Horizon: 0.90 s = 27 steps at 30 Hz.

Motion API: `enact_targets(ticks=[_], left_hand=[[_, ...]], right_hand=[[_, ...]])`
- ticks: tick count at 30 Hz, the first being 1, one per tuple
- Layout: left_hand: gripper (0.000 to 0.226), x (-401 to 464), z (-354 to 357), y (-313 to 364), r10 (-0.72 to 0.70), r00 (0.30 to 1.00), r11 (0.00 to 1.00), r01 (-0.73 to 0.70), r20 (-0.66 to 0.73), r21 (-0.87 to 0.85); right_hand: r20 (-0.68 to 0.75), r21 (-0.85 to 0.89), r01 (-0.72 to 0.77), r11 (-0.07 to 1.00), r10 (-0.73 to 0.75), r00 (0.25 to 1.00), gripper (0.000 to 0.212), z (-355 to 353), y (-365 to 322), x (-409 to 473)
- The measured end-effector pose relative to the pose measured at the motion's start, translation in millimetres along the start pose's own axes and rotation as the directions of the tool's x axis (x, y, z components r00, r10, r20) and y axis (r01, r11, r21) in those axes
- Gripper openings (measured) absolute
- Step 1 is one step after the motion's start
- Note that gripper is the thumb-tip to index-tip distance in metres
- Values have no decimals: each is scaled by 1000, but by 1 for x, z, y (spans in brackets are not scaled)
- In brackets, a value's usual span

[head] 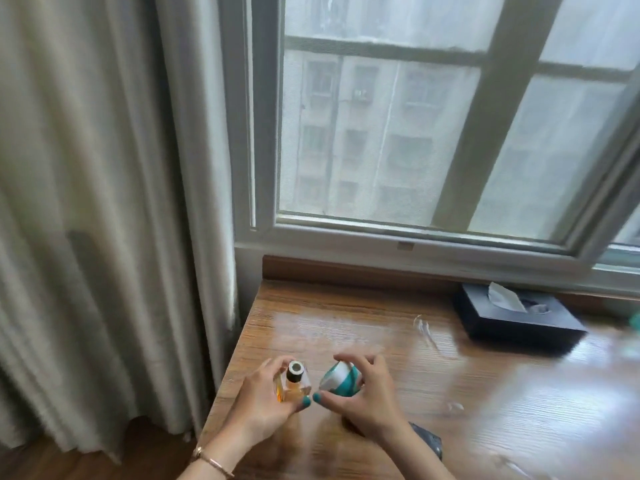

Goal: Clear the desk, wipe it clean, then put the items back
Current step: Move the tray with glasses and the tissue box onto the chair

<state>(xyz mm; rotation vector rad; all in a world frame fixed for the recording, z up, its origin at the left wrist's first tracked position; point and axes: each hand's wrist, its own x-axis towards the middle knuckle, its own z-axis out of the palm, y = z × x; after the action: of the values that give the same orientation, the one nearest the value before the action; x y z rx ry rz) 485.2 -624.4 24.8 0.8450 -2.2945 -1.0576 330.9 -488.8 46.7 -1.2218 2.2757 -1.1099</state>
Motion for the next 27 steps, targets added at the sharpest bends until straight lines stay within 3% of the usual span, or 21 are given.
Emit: enact_targets(ticks=[8,11,21,27], left_hand=[[40,14,73,71,224,944,971,-196,242,-135],[44,11,113,99,300,905,947,-245,303,-207],[57,-18,272,232,507,737,849,-336,447,-408],[46,-54,387,319,607,606,785,-355,515,-507]], right_hand=[[-296,8,-157,988,152,943,57,-79,40,-57],[-425,55,-191,980,196,884,59,-111,61,-88],[-642,146,-344,928,353,680,61,-242,147,-206],[-732,191,-426,884,418,539,69,-318,217,-284]])
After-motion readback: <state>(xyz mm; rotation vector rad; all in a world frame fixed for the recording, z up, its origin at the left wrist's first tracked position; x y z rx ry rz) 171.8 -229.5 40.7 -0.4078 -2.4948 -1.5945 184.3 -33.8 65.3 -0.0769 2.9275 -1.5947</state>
